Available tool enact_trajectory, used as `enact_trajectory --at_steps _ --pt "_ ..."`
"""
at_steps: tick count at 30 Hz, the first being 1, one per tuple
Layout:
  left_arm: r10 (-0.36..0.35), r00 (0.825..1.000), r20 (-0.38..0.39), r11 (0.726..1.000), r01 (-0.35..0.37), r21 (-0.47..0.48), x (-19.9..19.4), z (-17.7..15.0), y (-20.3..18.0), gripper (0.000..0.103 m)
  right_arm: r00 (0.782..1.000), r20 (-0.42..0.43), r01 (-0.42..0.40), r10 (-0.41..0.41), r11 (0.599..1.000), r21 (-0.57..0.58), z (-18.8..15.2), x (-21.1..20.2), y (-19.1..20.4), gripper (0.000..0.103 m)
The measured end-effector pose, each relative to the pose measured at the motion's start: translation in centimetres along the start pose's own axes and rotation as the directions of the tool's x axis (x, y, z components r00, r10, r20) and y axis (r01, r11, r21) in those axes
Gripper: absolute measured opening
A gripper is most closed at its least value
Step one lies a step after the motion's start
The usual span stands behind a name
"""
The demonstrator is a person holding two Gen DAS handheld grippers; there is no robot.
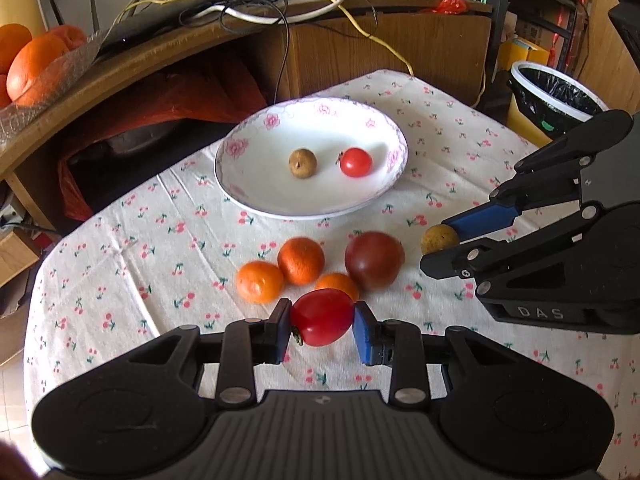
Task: Organize fruits
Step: 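Carry the yellow-brown fruit in the right tool while the left tool carries the red tomato over the bowl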
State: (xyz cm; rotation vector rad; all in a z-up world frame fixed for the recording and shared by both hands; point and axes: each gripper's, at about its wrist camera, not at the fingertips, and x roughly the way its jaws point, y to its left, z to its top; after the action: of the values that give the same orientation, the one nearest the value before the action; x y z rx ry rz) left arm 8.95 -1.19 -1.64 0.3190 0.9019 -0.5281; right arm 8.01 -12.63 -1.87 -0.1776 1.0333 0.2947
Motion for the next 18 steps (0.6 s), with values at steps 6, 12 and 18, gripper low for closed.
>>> enact_trajectory --at_steps 6,12,18 --pt "0.006 1.000 0.018 1.000 -0.006 -0.004 0.2 0.9 0.1 0.041 1.000 0.013 0.008 -0.008 1.000 0.009 0.3 0.1 -0.3 0.019" --pt "0.009 0.999 0.033 1.000 -0.009 -0.002 0.4 1.8 0.0 0.041 0.999 0.037 0.016 -0.017 1.000 0.020 1.1 -0.1 -0.7 0.019" --pt "0.020 0.999 0.051 1.000 -0.019 -0.008 0.5 2.7 0.2 0.041 0.998 0.056 0.025 -0.026 0.999 0.032 1.9 -0.1 -1.0 0.019"
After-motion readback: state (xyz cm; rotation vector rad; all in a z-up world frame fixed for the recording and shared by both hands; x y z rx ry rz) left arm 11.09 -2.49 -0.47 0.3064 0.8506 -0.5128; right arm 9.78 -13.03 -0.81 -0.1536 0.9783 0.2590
